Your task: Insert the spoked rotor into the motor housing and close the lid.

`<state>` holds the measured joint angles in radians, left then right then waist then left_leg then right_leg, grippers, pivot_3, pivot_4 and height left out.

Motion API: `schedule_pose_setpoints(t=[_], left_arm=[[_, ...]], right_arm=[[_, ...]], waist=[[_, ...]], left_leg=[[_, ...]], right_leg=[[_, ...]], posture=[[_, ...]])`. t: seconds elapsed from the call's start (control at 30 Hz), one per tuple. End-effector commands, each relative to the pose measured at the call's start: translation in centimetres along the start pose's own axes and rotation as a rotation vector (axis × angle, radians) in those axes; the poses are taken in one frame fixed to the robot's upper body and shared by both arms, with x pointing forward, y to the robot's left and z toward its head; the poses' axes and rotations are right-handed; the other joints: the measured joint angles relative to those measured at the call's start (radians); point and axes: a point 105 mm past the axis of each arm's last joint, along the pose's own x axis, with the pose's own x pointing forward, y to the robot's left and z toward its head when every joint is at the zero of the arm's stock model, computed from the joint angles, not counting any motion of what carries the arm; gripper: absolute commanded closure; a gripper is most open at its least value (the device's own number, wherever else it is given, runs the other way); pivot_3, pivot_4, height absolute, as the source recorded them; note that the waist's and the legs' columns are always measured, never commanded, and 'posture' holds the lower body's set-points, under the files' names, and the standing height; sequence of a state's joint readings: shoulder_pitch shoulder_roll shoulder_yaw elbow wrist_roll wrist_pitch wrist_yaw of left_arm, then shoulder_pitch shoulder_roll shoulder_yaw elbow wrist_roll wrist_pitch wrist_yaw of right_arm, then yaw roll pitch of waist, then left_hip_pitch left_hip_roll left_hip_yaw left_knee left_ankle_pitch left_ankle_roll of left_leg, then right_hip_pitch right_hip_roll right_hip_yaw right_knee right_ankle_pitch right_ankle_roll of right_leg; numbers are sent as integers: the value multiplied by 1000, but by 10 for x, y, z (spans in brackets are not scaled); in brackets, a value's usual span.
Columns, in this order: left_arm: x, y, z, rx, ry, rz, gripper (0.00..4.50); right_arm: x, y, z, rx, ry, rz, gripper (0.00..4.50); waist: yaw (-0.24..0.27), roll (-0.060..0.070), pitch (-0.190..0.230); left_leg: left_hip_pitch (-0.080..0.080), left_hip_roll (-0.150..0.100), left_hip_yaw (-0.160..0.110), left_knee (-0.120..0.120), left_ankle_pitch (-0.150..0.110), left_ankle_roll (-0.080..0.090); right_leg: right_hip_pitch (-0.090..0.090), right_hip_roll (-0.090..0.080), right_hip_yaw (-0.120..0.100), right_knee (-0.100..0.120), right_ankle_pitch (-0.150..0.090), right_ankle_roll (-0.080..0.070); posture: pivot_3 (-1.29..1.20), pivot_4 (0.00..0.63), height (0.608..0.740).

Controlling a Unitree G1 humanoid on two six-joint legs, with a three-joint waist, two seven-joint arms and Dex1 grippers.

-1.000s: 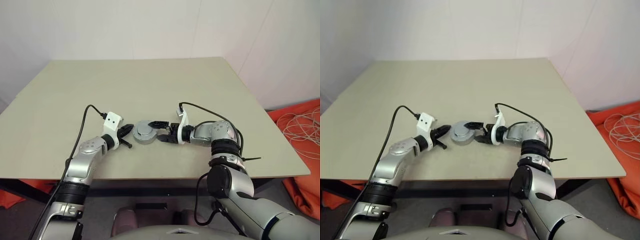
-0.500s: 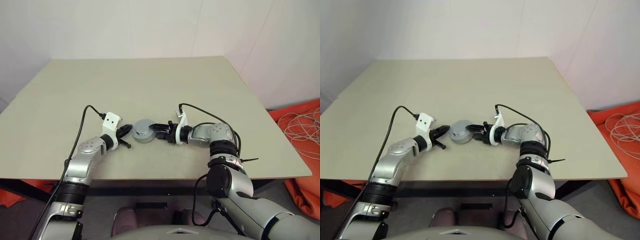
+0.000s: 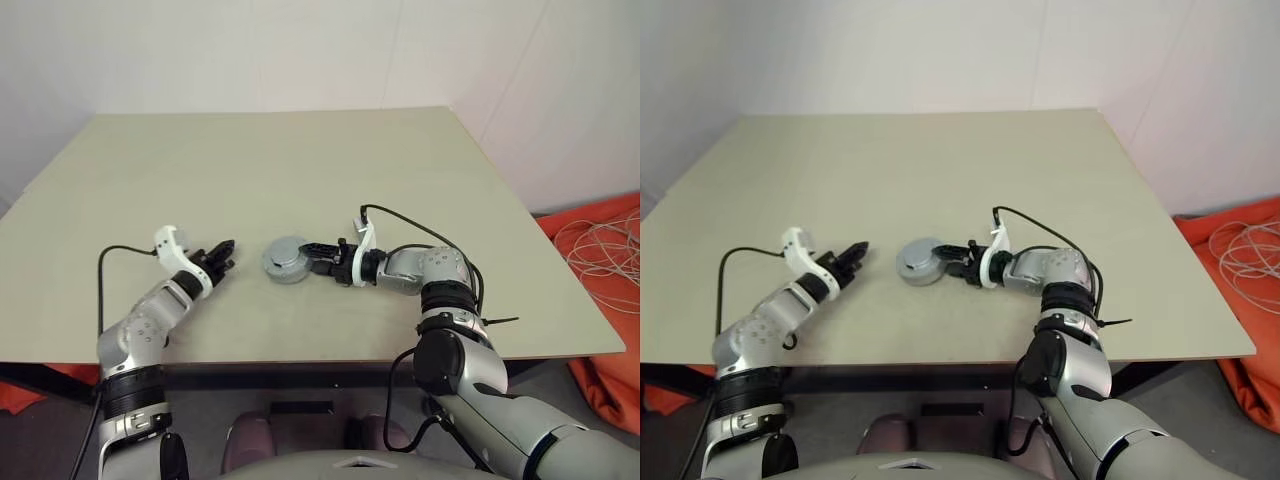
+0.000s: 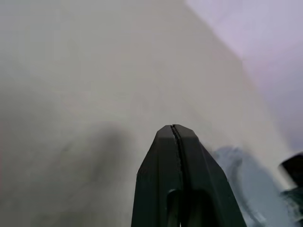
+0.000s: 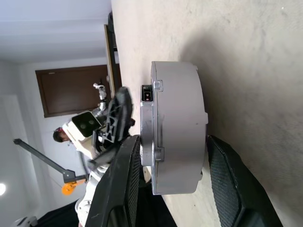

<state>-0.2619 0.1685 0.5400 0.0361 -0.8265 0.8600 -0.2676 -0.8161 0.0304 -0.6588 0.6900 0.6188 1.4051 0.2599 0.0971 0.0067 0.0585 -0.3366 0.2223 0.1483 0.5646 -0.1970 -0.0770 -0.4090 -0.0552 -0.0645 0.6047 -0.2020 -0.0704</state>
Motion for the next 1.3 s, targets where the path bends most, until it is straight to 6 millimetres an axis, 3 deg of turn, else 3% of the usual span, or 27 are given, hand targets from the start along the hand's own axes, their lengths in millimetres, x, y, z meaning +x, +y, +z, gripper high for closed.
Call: schedule_pose_setpoints(t=[0.03,0.13,0.3,0.33,0.63,0.8,1.13,1.3], left_arm=[[-10,-6,14,-82,-59,-43,4500],[-16,-9,9,-156,-54,-79,4500],[-19,-13,0,-249,-35,-109,4500],[-20,-13,-1,-258,-34,-113,4500],[-20,-16,-2,-245,-27,-112,4500],[-18,-26,-4,-186,1,-149,4500],[0,-62,-9,330,145,-289,4500],[10,-78,-11,495,190,-354,4500]], right_arm=[[-2,34,10,-23,-21,136,2504],[-5,43,13,0,-25,192,2647],[-9,52,14,-2,-12,227,4336],[-9,51,13,-3,-11,225,4458],[-8,40,7,-46,12,160,4458],[-12,35,8,-154,-14,107,4458],[-29,27,17,-339,-44,46,4458],[-32,27,12,-408,-20,41,3311]], waist=[[1,0,0],[1,-1,0],[3,-1,0],[3,-1,0],[5,-1,0],[7,-1,0],[10,-2,0],[10,-2,0]], left_leg=[[0,0,0,0,0,0],[0,0,0,0,0,0],[1,0,0,0,0,0],[1,0,0,0,0,0],[1,0,0,0,0,0],[1,0,0,1,0,0],[2,0,-1,1,0,0],[2,0,-1,1,0,-1]], right_leg=[[0,0,0,0,0,0],[0,0,0,0,-4,6],[1,0,0,0,-4,7],[1,0,0,0,-4,7],[1,0,-1,0,-4,7],[1,0,-1,0,-4,8],[2,0,-1,0,-4,8],[2,0,-1,1,-4,8]], posture=[[0,0,740],[0,0,740],[0,0,740],[0,0,740],[0,0,740],[0,0,740],[0,0,740],[0,0,740]])
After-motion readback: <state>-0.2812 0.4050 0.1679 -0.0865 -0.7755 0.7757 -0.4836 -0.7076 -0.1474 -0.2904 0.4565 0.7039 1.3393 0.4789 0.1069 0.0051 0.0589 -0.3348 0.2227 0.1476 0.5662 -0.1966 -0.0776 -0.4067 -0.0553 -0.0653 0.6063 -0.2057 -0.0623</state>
